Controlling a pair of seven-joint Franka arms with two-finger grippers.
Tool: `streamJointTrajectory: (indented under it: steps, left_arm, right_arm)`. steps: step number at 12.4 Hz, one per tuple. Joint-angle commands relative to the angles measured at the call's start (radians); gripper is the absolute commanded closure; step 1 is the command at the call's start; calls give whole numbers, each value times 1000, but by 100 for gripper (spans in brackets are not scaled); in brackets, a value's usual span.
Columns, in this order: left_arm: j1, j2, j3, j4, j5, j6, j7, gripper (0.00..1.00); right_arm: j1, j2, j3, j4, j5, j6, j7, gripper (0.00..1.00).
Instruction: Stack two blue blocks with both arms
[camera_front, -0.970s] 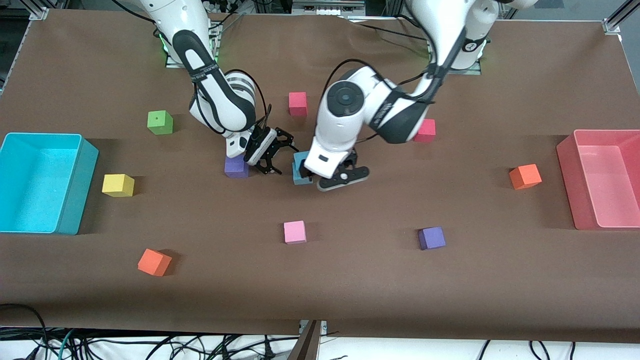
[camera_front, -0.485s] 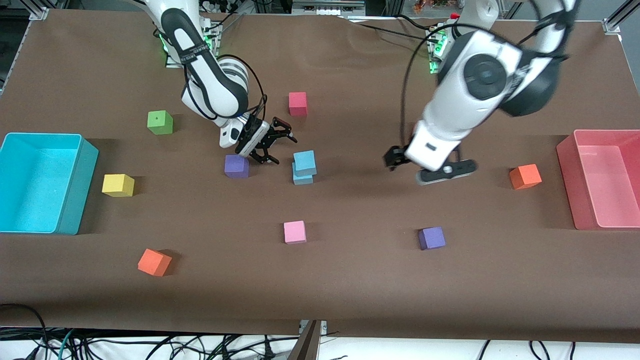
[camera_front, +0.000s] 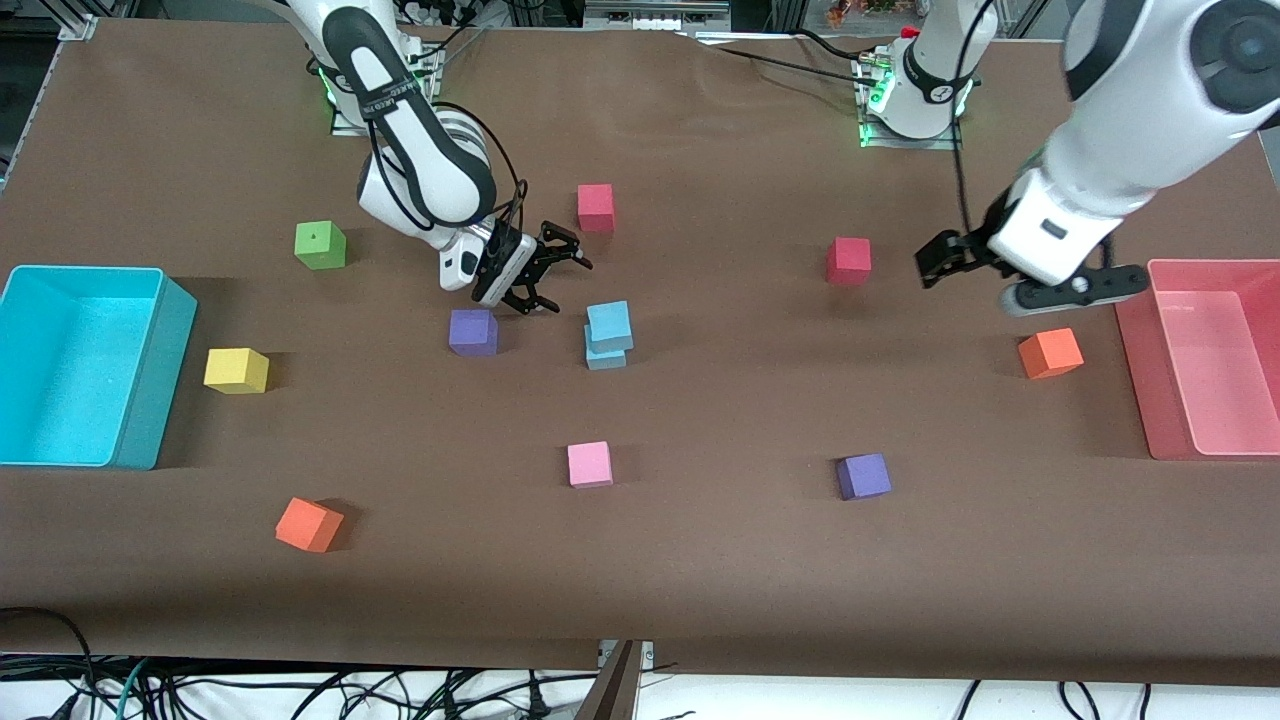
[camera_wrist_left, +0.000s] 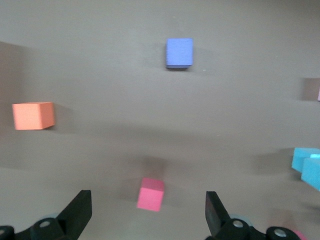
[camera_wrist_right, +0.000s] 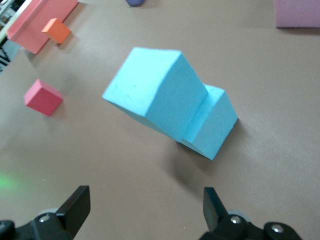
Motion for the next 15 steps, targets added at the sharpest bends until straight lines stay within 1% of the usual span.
streamJointTrajectory:
  steps: [1,3,4,6,8,9,10,11,12,13,14,15]
  left_arm:
    - [29,-58,9,-29,-7,-20,74,0]
    - [37,-72,19,-26,-4,-45,112,0]
    - [43,-77,32,-23,-4,-60,132,0]
    - [46,-88,53,-8,-4,-96,165,0]
    - [48,-89,62,23,-1,-134,169,0]
    - [48,-89,64,38,-1,-151,169,0]
    - [49,-88,66,44,1,-159,175,0]
    - [49,-86,73,44,2,-159,186,0]
    - [49,-85,85,44,16,-159,204,0]
    - [49,-85,87,44,56,-159,236,0]
    - [48,-85,89,44,73,-160,258,0]
    - [48,-85,95,44,74,-160,261,0]
  right_arm:
    - [-20,-87,-42,-17,-250,-110,263,0]
    - [-34,-130,-103,6,-486,-229,475,0]
    - [-55,-153,-117,25,-602,-295,581,0]
    - [-136,-199,-119,86,-828,-447,768,0]
    - [-209,-227,-119,178,-1108,-623,931,0]
    - [-229,-231,-119,236,-1224,-708,993,0]
    - [-243,-233,-119,290,-1319,-769,1059,0]
    - [-255,-239,-117,342,-1429,-814,1134,0]
    - [-256,-253,-107,383,-1558,-849,1238,0]
    - [-256,-262,-103,428,-1656,-871,1374,0]
    - [-260,-264,-102,466,-1723,-895,1501,0]
    - [-288,-262,-102,503,-1774,-903,1551,0]
